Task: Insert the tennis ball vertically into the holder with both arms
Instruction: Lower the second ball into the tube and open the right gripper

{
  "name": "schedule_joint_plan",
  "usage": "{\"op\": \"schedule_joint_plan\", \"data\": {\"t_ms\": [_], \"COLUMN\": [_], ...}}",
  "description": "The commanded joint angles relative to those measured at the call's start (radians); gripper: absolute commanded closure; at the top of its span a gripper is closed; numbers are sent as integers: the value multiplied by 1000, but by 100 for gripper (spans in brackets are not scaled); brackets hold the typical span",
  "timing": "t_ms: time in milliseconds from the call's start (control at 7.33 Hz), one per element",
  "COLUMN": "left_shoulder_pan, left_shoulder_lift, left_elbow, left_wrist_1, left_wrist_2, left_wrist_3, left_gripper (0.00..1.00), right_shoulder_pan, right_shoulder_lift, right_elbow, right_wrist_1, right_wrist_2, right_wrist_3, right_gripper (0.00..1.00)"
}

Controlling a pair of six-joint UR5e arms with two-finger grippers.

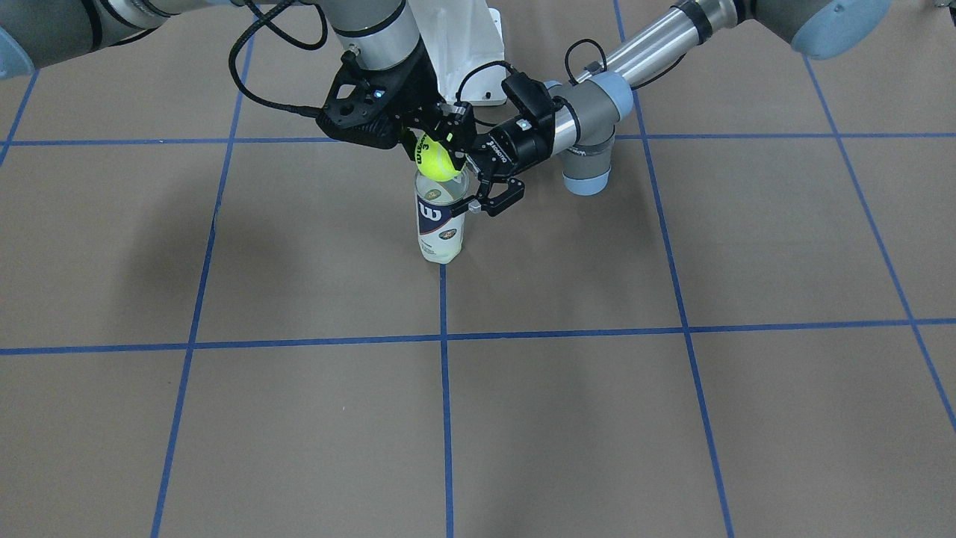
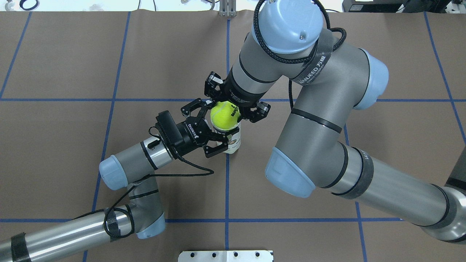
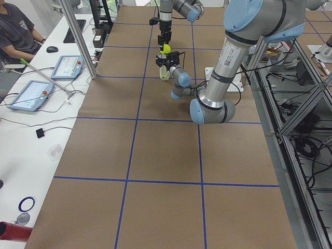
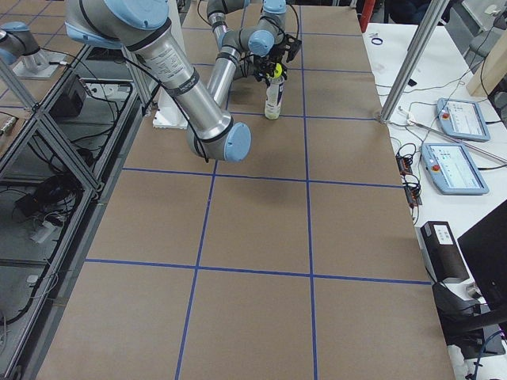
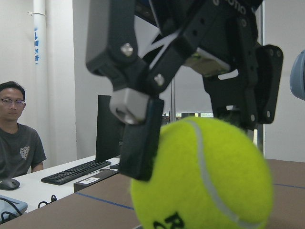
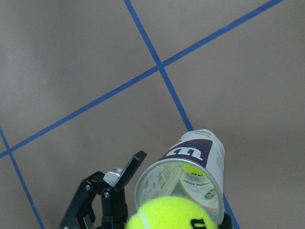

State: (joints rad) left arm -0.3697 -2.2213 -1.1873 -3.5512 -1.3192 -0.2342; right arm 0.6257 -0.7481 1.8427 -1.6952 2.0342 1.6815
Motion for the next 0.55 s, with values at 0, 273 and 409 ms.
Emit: {"op": "schedule_joint_plan", "data": {"t_ms": [0, 273, 409], "left_shoulder_pan": [0, 0, 0], "left_shoulder_lift": [0, 0, 0], "left_elbow": [-2, 0, 0], "left_wrist_1": [0, 0, 0], "left_wrist_2": [0, 0, 6], "left_wrist_3": [-1, -1, -1], "left_gripper": [5, 5, 5], "right_shoulder_pan": [5, 3, 3], "right_shoulder_lift": [0, 4, 4], "right_elbow": [-8, -30, -28], "right_wrist_1": [0, 2, 2], "right_wrist_2": [0, -2, 0], "right_wrist_3": [-2, 1, 1], "right_gripper": [100, 2, 1]}}
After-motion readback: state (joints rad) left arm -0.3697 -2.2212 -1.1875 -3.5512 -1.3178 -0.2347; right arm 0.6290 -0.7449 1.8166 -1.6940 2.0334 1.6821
